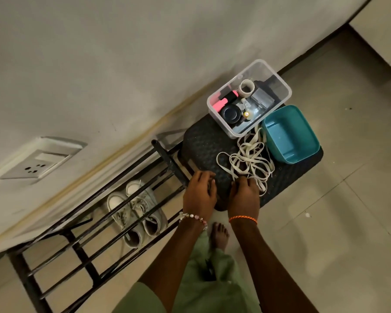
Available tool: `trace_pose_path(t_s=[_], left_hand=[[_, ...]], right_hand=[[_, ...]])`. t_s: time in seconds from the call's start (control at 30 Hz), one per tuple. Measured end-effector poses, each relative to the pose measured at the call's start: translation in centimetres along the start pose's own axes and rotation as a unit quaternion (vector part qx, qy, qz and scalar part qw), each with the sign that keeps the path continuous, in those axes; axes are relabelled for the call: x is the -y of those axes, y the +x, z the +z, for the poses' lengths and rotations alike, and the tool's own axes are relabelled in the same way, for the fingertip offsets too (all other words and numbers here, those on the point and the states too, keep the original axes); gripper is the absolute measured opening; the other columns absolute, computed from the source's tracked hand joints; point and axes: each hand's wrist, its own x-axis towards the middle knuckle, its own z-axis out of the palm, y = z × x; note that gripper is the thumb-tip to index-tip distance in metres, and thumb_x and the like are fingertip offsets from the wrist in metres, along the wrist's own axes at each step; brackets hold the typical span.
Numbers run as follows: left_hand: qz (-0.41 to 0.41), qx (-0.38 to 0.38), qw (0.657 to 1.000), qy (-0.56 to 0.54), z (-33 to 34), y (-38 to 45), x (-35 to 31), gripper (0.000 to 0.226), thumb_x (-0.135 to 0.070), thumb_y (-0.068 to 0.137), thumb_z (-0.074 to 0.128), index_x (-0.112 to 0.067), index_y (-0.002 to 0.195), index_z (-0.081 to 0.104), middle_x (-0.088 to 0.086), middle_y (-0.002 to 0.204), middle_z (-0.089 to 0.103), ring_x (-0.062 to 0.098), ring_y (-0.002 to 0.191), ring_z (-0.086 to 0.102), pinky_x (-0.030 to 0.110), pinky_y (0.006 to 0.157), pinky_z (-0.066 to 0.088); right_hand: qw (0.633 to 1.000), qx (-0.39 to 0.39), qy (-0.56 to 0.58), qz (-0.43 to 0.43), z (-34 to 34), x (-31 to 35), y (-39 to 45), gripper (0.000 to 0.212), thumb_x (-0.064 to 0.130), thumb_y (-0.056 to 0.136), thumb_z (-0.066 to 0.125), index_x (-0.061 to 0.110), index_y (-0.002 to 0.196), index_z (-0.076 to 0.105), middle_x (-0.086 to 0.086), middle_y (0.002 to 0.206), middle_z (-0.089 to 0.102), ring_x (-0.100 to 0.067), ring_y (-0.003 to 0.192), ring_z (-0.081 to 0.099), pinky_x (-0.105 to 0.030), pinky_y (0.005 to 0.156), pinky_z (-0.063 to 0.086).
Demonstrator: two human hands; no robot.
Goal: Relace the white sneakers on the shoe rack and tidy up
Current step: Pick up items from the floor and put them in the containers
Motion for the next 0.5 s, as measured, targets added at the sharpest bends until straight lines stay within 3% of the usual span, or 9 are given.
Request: trace_pose_path(t_s=[0.17,0.33,0.43,0.5], left_hand=[[0.014,0.011,1.000,0.003,0.1,-0.7,-0.3,0.021,-0.008,0.091,0.054,-0.009,0.110,0.063,0.008,0.114,0.058,0.020,0.097,0.058,0.025,0.073,0.048],[0.005,0.020,0.999,-0.026,-1.1,-2.0,-2.0,0.031,-0.013,0.093,0.048,-0.012,0.122,0.057,0.006,0.122,0.056,0.020,0.105,0.057,0.033,0.082,0.053],[-0.005,0.027,0.996,-0.083,-2.6,-2.9,-3.4,0.044,-0.031,0.090,0.046,-0.017,0.131,0.052,0.006,0.124,0.056,0.018,0.107,0.054,0.030,0.083,0.047],[-0.011,0.050,0.991,-0.121,-3.9,-3.1,-4.6,0.047,-0.022,0.091,0.056,-0.019,0.136,0.047,0.006,0.129,0.053,0.016,0.113,0.050,0.025,0.088,0.042]], right_hand=[[0.999,0.045,0.001,0.031,-1.4,0.4,-1.1,0.016,0.008,0.092,0.050,-0.002,0.103,0.057,-0.025,0.097,0.062,-0.040,0.092,0.058,-0.042,0.075,0.044],[0.990,0.053,0.127,0.030,-5.8,2.5,-2.2,0.014,0.006,0.090,0.056,-0.002,0.098,0.063,-0.021,0.087,0.067,-0.033,0.083,0.063,-0.038,0.074,0.048],[0.968,0.158,0.178,0.081,-8.4,3.7,-2.1,0.011,0.002,0.088,0.056,0.005,0.088,0.067,-0.016,0.080,0.067,-0.026,0.073,0.064,-0.035,0.074,0.053],[0.932,0.252,0.228,0.128,-10.0,4.8,-1.9,0.024,-0.001,0.091,0.050,0.011,0.072,0.058,-0.010,0.067,0.062,-0.018,0.055,0.058,-0.025,0.057,0.051]])
